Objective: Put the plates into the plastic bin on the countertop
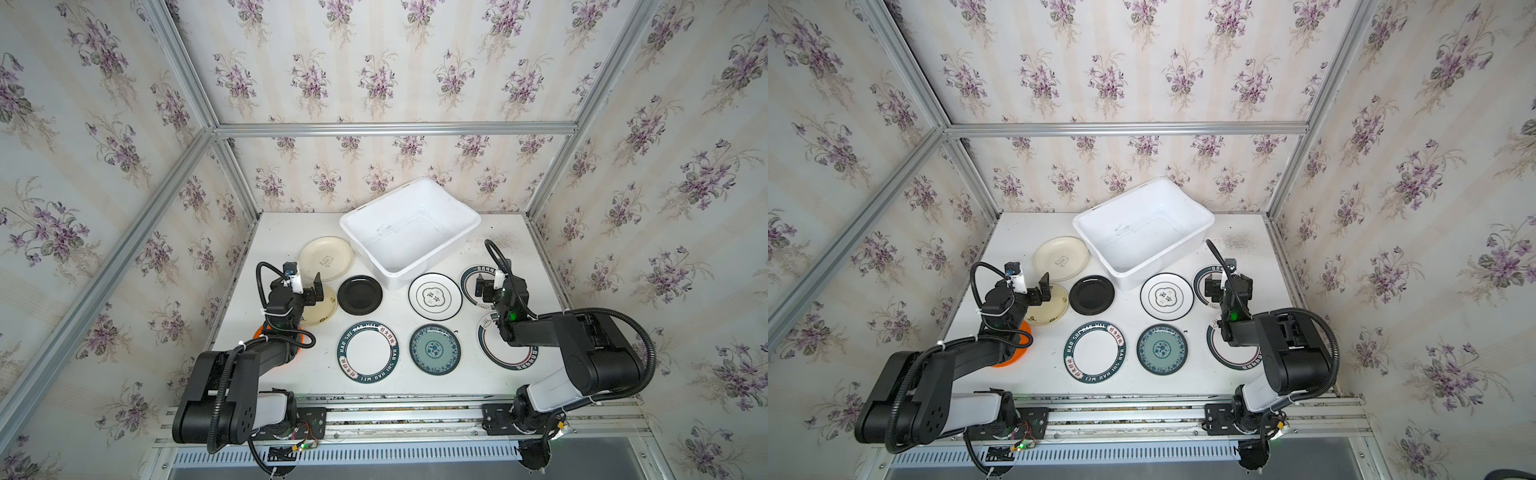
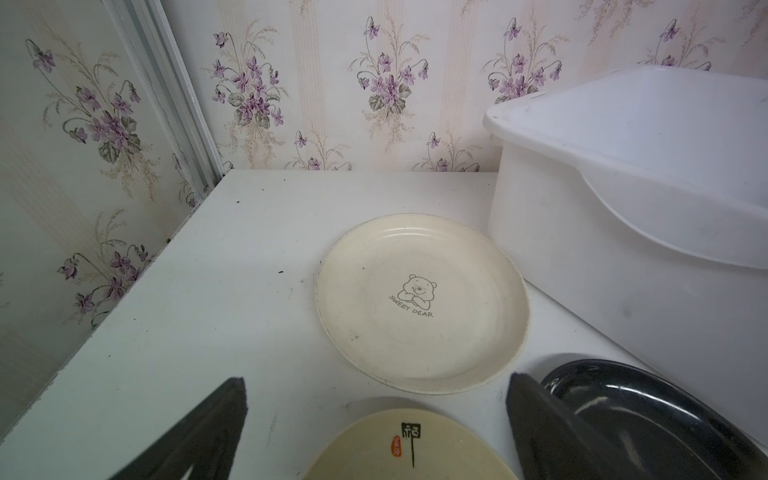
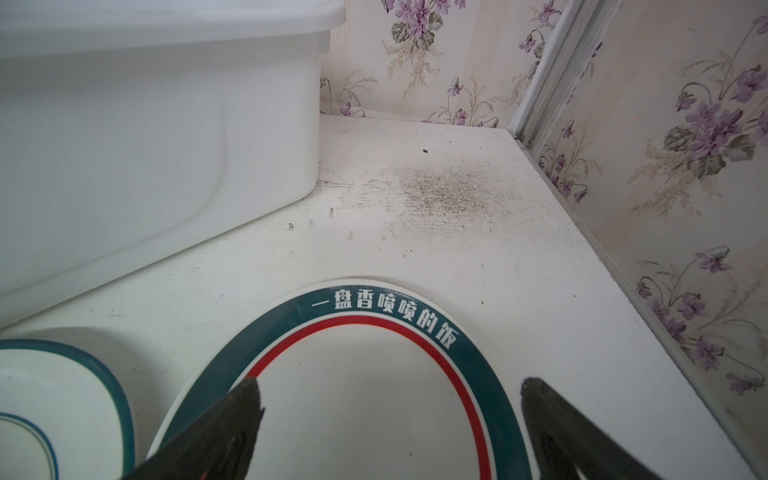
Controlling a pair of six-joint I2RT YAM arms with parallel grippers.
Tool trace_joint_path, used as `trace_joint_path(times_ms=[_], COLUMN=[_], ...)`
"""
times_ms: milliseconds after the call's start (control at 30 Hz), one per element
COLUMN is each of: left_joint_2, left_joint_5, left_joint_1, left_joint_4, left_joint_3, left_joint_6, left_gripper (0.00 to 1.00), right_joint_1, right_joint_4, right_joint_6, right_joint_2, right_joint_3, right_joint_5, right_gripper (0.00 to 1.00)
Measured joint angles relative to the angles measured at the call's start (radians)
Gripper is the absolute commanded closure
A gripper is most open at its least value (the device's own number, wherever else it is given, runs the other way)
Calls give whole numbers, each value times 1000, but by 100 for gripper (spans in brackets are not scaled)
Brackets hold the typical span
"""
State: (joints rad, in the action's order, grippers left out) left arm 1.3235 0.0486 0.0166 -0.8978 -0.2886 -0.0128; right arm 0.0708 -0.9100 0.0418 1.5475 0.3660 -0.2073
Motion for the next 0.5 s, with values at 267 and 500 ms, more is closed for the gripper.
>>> trace_joint_path(times_ms=[267, 500], left_joint_2=[0, -56], left_joint_5=[0, 28], left_joint_1=[0, 3], left_joint_4=[0, 60], left_joint_3=[0, -13], left_joint_6=[0, 6], left_gripper=[1, 1], right_joint_1=[-1, -1], right_joint_4=[0, -10], right_joint_6=[-8, -7], right_joint_2=[0, -21], right_joint_3=[0, -23], right_joint_5=[-12, -11], right_gripper=[1, 1])
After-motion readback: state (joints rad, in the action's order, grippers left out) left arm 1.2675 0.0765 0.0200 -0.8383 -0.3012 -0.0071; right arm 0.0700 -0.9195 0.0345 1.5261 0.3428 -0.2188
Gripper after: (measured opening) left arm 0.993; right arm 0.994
